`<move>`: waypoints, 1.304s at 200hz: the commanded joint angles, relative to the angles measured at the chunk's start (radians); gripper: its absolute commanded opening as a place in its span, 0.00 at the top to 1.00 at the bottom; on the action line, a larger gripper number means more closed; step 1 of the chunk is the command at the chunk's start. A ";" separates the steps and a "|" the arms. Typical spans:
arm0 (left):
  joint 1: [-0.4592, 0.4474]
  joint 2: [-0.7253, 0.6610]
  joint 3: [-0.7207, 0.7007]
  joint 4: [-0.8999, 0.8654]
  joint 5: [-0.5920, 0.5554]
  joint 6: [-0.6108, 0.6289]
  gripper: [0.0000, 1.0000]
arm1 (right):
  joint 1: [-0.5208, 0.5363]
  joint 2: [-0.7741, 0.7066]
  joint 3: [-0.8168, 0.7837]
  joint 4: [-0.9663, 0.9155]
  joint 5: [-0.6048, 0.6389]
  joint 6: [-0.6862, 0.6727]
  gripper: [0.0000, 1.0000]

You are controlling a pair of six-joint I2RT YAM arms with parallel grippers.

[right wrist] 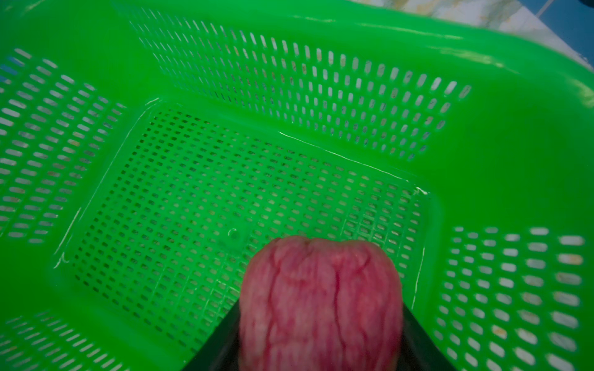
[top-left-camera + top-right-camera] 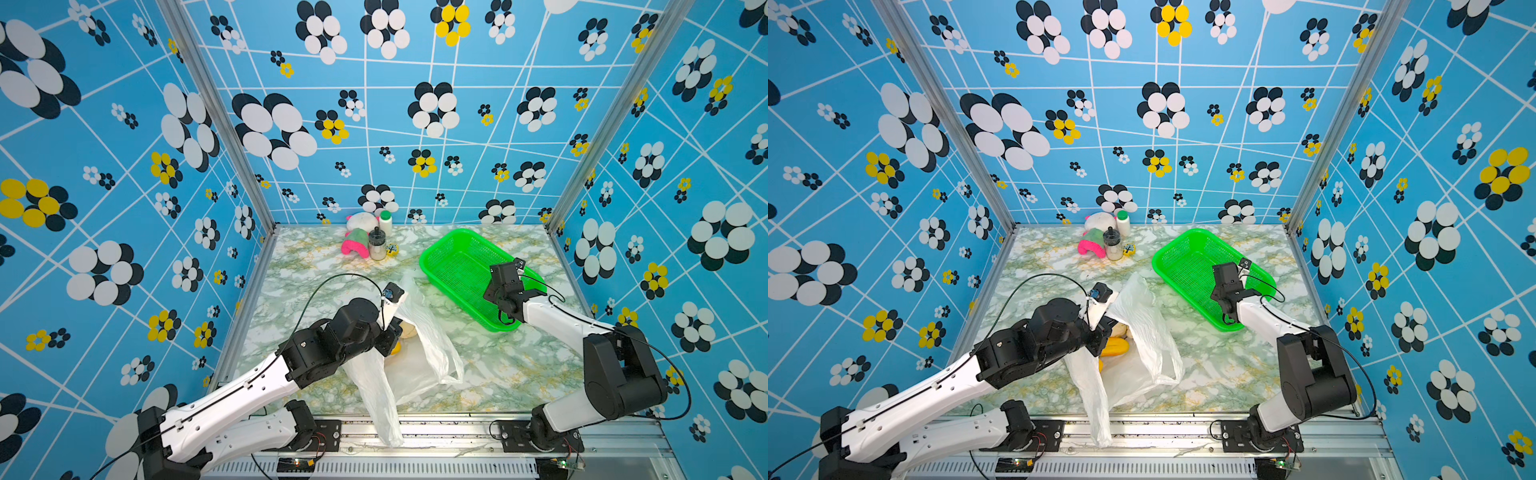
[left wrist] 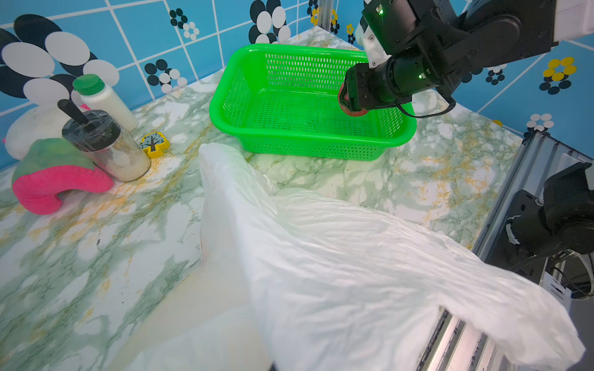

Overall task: Untie the knot of the plastic bag and take out the fruit
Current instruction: Place the fruit in the basket.

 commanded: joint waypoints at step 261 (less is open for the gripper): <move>0.008 0.072 0.043 -0.009 -0.076 -0.038 1.00 | 0.372 -0.831 -0.093 -0.112 -0.284 -0.122 0.17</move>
